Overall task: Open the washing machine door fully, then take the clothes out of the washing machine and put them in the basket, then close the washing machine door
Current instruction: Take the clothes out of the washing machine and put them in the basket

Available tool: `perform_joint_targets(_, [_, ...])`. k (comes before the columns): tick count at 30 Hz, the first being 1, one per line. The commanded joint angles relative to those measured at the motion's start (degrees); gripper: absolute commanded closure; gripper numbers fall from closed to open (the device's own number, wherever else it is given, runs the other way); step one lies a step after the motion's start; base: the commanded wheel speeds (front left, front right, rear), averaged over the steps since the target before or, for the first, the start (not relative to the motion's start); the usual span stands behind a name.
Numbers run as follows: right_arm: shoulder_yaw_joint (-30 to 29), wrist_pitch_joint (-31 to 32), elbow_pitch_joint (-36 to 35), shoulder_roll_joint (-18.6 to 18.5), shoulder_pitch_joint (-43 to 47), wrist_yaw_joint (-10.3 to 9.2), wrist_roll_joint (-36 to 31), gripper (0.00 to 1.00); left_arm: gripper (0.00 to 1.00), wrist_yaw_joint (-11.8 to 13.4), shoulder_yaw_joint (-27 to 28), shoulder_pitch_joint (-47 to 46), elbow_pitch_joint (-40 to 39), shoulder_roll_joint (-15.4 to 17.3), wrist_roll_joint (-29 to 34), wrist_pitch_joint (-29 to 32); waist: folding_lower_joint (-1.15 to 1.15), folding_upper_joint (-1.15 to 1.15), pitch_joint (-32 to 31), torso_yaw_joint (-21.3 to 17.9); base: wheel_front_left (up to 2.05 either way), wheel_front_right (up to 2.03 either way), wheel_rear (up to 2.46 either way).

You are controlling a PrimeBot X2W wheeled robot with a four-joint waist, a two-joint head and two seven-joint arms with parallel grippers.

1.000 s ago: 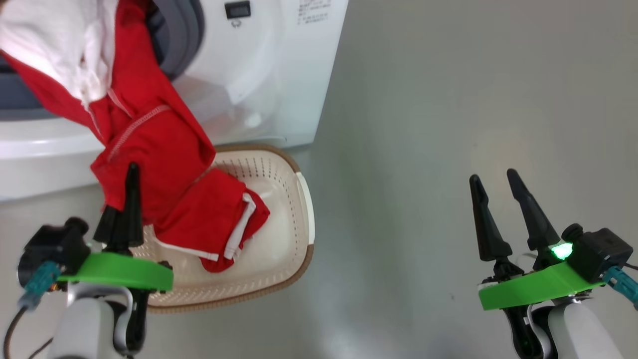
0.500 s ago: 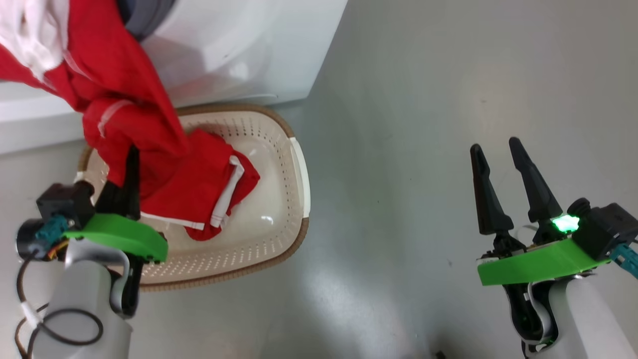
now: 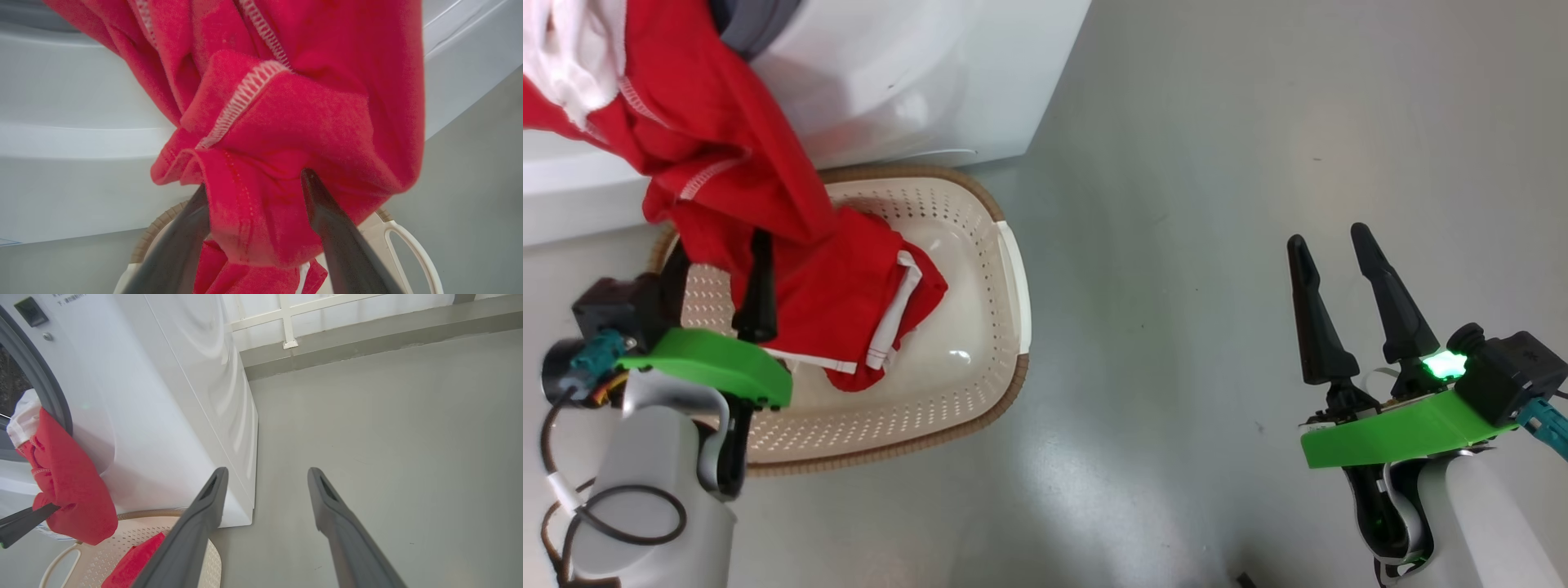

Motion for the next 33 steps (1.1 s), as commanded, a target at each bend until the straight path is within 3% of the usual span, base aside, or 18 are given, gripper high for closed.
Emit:
perform_joint_targets(1, [1.3,-0.4,-1.1,-0.4,0.1,0.37,0.0,0.0,0.0,-0.3,1.9,1.0,-2.1,1.4,0.5,-0.3,0.0,0.0,-0.3,0.3,0.0,0.0,0.0])
perform_joint_targets(24, [0.6,-0.4,-0.6,-0.4,1.8,0.37,-2.4,0.0,0.0,-0.3,6.1,16.1,-22.9,-2.4,1.3,-0.3,0.0,0.0,-3.8,3.5,0.0,0.0,0.0])
perform_joint_targets(33, [0.1,-0.4,-0.4,-0.4,2.4,0.37,-3.2,0.0,0.0,-0.3,5.3,22.8,-30.6,-4.1,1.8,-0.3,0.0,0.0,-4.8,4.1,0.0,0.0,0.0])
